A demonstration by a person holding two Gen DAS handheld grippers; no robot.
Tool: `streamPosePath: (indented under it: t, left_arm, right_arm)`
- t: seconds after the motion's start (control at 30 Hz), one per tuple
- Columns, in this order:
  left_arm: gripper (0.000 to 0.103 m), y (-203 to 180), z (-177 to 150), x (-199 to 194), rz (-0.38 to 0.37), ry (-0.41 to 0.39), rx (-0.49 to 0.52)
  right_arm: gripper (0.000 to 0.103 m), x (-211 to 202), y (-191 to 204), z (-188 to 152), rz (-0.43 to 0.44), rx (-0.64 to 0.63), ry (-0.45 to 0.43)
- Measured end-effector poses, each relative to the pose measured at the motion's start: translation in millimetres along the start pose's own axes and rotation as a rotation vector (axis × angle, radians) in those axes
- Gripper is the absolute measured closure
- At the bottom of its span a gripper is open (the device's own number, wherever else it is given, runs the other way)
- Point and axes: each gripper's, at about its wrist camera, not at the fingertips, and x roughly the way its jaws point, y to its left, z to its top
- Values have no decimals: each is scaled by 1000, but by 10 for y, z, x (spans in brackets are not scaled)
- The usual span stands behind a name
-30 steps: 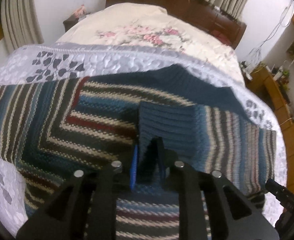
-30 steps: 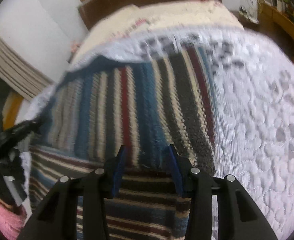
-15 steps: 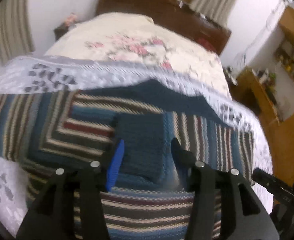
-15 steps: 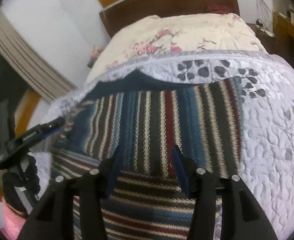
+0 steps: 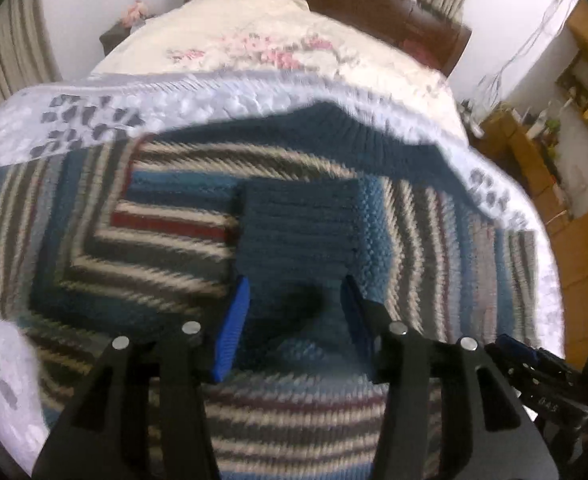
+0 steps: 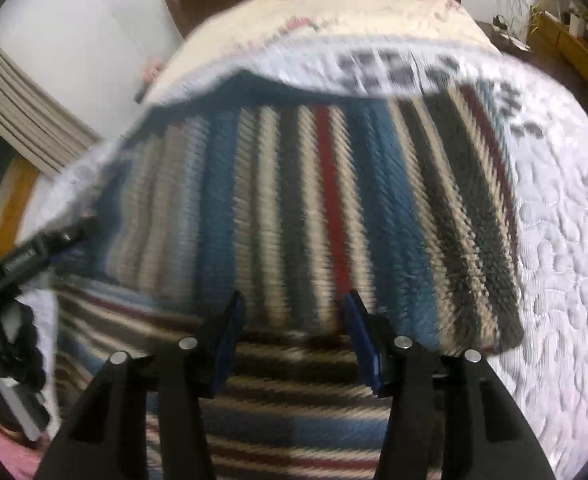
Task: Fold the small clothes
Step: 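Grasp the other sleeve's ribbed cuff with the left tool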
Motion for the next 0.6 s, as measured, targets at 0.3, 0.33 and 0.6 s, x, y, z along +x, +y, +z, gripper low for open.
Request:
streamPosePath:
  t: [0.3, 0.33, 0.6]
  left_arm:
    - [34, 1529, -214, -922, 134, -88, -136]
    - [30, 1852, -270, -1018, 178, -90, -173]
    - [28, 3678, -487, -1419, 197, -113, -474]
  right_arm:
    - [44, -349, 1048, -126, 11, -130, -82]
    - [44, -305, 1178, -143, 16, -135, -78]
    - [44, 58, 1738, -207, 53, -88, -48]
